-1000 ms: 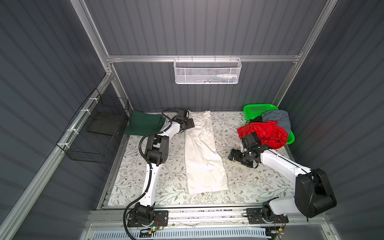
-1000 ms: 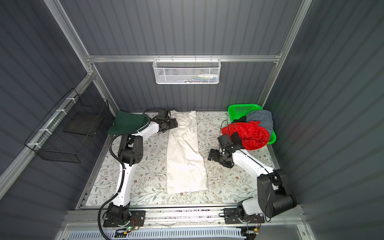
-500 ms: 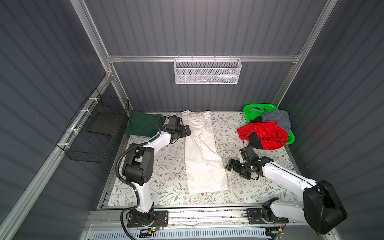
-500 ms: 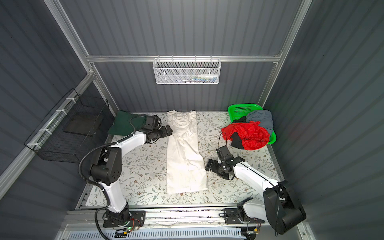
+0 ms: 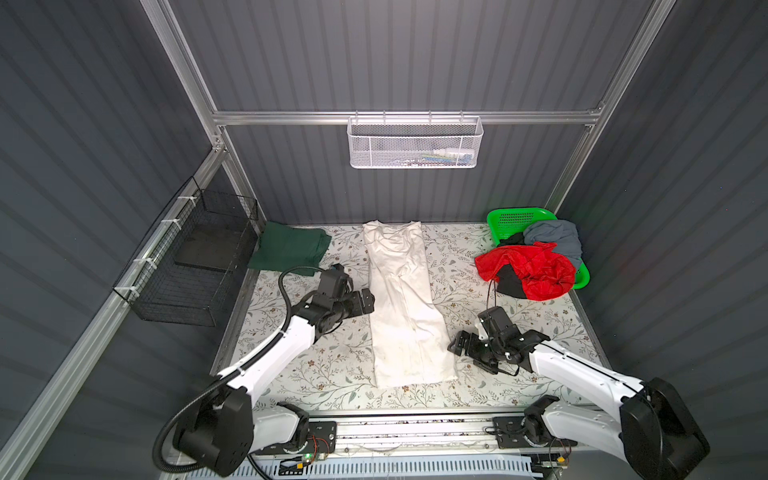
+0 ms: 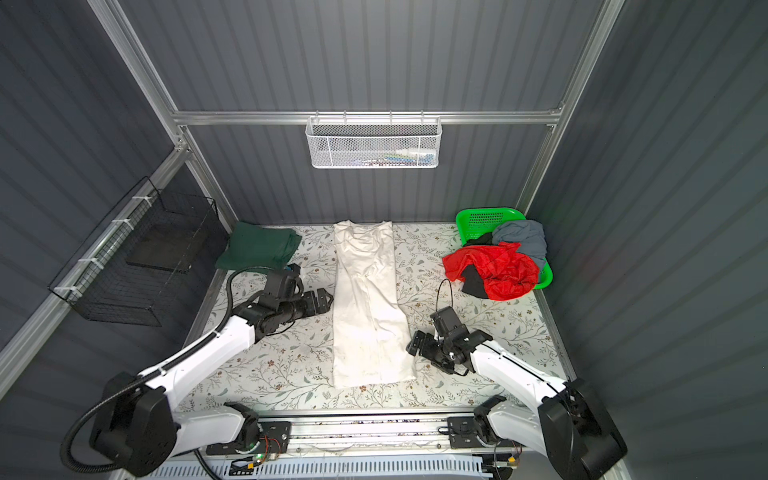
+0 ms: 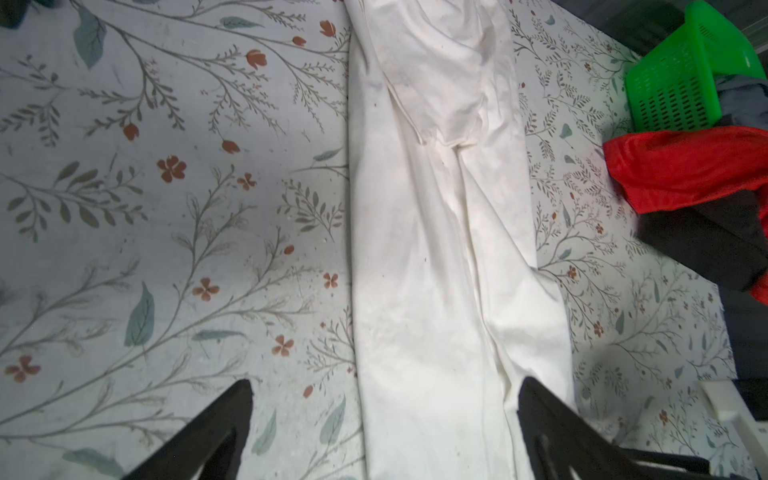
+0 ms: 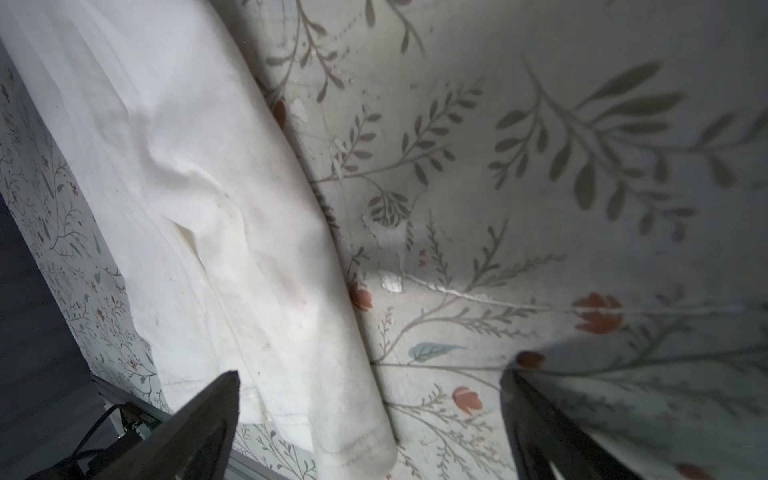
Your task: Fold and stack the t-shirts
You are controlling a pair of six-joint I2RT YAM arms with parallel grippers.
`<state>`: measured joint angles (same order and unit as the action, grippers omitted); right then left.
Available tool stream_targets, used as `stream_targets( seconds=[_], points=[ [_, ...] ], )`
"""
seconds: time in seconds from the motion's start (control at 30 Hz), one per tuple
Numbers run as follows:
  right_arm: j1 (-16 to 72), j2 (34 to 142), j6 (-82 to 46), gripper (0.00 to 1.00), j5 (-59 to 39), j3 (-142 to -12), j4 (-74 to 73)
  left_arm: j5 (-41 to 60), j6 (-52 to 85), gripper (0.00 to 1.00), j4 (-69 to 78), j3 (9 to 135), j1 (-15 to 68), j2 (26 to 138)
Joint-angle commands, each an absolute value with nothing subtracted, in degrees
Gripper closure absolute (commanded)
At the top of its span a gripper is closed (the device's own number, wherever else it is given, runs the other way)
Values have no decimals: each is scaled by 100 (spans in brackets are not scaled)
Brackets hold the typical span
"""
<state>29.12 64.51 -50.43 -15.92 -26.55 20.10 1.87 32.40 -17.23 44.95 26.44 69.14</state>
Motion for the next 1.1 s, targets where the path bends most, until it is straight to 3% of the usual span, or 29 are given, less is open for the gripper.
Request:
stream_targets(
  seconds=[0.0, 0.47, 0.77, 1.07],
  points=[
    [3048, 6249, -5311, 10, -1793, -2388, 1989, 475, 3596, 3, -2083, 4042, 2803, 6415],
    [3459, 6175, -5566, 46, -1797, -2103, 1794, 1383, 4306, 16, -2194, 2717, 3224, 5178],
    [3856, 6263, -5791, 56, -1611, -1995, 1806, 1268, 4819, 23, -1986, 2193, 3798, 4857],
    [4176, 6350, -5771, 71, -1228, -2191, 2139, 1106, 5049, 25, -1658, 1942, 4573, 5319]
  ],
)
